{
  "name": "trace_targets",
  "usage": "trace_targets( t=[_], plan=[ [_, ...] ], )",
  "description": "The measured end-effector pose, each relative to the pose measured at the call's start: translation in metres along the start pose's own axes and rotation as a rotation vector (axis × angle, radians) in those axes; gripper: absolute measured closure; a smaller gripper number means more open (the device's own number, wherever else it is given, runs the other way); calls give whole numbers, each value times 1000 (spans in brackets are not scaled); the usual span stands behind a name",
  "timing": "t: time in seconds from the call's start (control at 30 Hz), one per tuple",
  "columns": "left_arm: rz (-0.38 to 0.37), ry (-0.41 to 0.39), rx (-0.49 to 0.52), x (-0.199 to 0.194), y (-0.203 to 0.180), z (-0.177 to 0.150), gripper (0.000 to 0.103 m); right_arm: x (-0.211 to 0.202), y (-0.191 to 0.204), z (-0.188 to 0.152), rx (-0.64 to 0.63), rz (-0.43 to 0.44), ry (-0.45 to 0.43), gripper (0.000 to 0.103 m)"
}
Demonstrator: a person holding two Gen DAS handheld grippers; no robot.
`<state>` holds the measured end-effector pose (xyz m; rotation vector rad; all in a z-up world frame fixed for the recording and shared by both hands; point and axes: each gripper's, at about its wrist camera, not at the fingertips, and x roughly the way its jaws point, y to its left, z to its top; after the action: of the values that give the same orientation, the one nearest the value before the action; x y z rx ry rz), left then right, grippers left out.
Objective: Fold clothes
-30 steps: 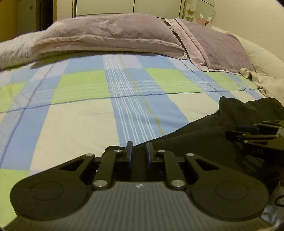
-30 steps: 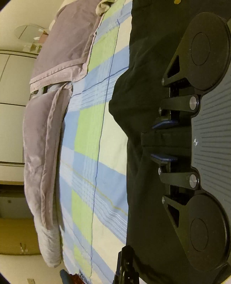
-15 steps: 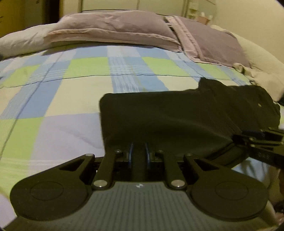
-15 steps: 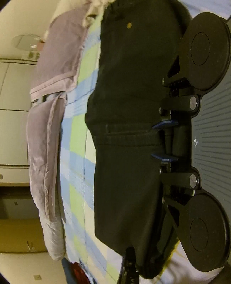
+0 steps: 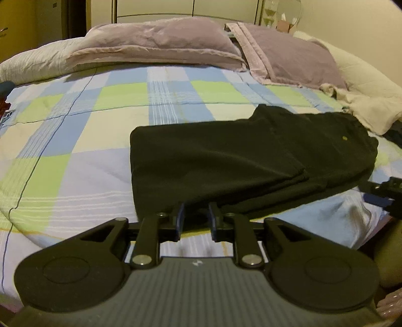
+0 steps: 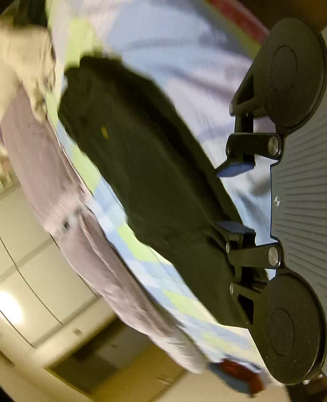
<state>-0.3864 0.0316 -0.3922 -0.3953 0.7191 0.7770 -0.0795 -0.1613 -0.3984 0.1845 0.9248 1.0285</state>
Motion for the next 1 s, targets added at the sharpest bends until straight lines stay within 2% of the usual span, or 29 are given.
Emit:
trace_targets(
  t=[0.07, 0.13, 0.3, 0.4, 0.77, 1.0],
  plan=[
    [33, 16, 2, -1, -6, 0, 84, -9, -6, 4, 16, -31, -5, 56],
    [69, 30, 1, -3, -11, -1, 76, -15, -3, 5, -9, -66, -1, 56],
    [113, 33, 31, -17, -20, -9, 74, -23, 19, -7, -144, -121, 11, 56],
    [123, 28, 49, -25, -23, -14, 73, -24, 32, -17, -218, -140, 15, 56],
    [126, -27, 63, -66, -29, -32, 69, -51, 65, -44, -330, -146, 6, 56],
    [123, -68, 61, -94, -27, -42, 68, -73, 73, -50, -357, -160, -5, 56]
  ],
)
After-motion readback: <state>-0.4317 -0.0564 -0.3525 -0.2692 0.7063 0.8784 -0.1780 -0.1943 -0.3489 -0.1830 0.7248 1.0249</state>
